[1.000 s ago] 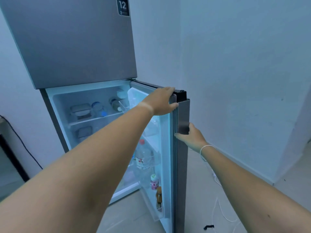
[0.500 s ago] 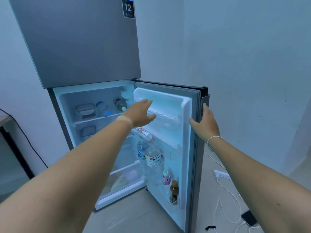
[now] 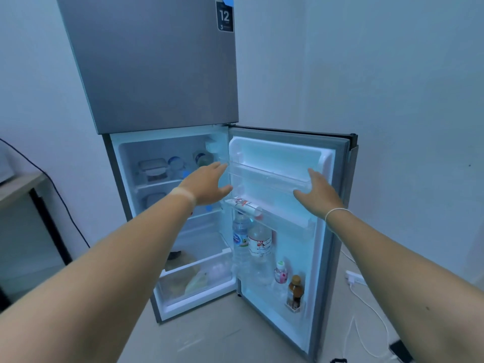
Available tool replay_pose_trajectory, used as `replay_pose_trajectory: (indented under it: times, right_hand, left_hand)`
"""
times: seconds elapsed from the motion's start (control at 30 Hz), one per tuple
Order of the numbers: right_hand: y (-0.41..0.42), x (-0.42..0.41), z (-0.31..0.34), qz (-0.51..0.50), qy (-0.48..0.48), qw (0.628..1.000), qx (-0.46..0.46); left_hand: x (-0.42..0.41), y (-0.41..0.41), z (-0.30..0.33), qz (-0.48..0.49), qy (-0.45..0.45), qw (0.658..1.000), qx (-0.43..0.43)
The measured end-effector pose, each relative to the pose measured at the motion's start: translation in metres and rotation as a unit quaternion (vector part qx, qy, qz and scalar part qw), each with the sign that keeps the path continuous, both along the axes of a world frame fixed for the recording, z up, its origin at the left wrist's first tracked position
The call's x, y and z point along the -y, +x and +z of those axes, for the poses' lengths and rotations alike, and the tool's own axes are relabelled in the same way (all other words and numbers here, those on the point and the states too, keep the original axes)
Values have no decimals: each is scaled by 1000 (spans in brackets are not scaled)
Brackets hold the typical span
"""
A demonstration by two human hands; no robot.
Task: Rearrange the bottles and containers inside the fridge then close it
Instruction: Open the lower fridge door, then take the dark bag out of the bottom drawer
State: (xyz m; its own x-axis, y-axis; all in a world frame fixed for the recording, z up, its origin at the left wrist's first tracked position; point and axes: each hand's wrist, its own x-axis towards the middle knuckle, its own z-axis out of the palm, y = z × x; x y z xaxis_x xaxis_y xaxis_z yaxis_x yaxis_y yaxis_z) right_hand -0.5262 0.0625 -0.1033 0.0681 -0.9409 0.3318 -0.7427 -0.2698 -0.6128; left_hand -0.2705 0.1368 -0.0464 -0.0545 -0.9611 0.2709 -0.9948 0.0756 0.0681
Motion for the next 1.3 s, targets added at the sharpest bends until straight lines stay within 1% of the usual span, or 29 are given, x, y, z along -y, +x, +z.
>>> replay_pose_trajectory:
  times: [0.07,0.17,0.23,0.3,0.37,0.57,0.73,0.87,1.0,1.13,1.3]
  right_hand:
    - [7,1,-1,14,2,999,-40]
    - [15,7,-1,15,14,990,-138]
    - [16,16,1,-23,21,977,-209]
    - [18,28,2,-63,4,958,-281]
    - [22,41,2,-71,-17,945,-319]
    - [52,80,-7,-52,-60,941,-328]
    - [99,120,-14,-26,-92,936,-339]
    - [138,157,-15,5,-137,928,-346]
    - [173,185,-22,10,-170,923,-346]
    - [195,190,-22,8,-171,929,-328]
    - [204,189,-15,17,-160,931,-328]
  left_hand:
    - [0,4,-2,5,0,1000,0]
    - [4,9,-4,8,-1,1000,3]
    - [8,11,-7,9,1,1000,5]
    - [15,16,-12,10,6,1000,2]
    - [25,21,-19,11,10,1000,-3]
    - [60,53,-52,35,41,998,-17]
    - [99,88,-78,53,44,997,-36]
    - [136,121,-89,67,40,996,-40]
    - [162,156,-100,89,50,993,-53]
    - [159,183,-103,106,59,991,-64]
    - [141,208,-84,131,65,987,-65]
